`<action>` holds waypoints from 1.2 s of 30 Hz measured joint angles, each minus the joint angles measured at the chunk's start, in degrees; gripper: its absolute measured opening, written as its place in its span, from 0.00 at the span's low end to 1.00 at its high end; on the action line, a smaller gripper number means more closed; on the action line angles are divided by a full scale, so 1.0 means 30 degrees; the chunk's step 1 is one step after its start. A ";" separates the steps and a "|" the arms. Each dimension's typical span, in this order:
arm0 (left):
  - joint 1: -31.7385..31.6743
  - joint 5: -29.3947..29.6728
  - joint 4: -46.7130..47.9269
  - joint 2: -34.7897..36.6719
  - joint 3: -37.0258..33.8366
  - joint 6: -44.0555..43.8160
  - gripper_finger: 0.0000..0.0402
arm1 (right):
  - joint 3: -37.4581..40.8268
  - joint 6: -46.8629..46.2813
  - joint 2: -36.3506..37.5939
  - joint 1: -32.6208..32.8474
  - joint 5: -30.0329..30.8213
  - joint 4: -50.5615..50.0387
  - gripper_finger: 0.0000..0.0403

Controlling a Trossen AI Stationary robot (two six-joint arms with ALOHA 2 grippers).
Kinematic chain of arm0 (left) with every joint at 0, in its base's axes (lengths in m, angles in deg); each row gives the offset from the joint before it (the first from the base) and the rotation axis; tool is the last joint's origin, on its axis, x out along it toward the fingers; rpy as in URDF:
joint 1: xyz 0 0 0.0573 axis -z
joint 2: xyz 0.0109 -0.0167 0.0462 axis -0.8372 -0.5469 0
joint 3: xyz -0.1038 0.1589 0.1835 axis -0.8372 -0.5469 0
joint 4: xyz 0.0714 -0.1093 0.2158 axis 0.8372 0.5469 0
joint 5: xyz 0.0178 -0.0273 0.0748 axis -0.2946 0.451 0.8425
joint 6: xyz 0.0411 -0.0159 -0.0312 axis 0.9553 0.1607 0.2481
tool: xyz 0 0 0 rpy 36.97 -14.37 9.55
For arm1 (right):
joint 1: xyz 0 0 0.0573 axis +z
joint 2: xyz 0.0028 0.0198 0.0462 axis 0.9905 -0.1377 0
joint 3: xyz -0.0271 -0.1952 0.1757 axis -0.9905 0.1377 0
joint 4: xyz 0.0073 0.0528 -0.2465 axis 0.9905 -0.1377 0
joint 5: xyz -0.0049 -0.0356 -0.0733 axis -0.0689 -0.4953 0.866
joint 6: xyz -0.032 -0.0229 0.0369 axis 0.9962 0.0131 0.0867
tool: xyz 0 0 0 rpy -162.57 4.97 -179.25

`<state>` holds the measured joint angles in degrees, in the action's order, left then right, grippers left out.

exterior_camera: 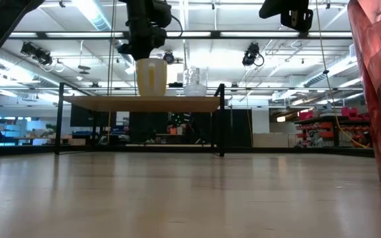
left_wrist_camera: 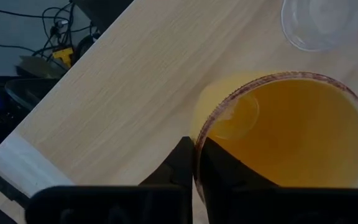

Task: Stack small to large cups/mugs on shelf
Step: Put the yellow mug on the shelf

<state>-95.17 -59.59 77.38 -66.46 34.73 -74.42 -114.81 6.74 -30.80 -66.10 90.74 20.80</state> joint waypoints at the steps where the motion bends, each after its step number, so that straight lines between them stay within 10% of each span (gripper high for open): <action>1: -0.0045 0.0027 0.0003 -0.0007 -0.0006 0.0009 0.06 | 0.0000 0.0000 0.0000 0.0000 0.0000 0.0000 0.01; 36: -0.0783 0.0505 0.0064 0.2698 -0.0021 -0.1761 0.31 | 0.0000 0.0150 0.0000 -0.0036 0.0023 0.0000 0.01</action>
<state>-97.52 -58.07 77.57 -58.37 34.67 -79.70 -114.81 7.19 -30.80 -66.21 90.81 20.80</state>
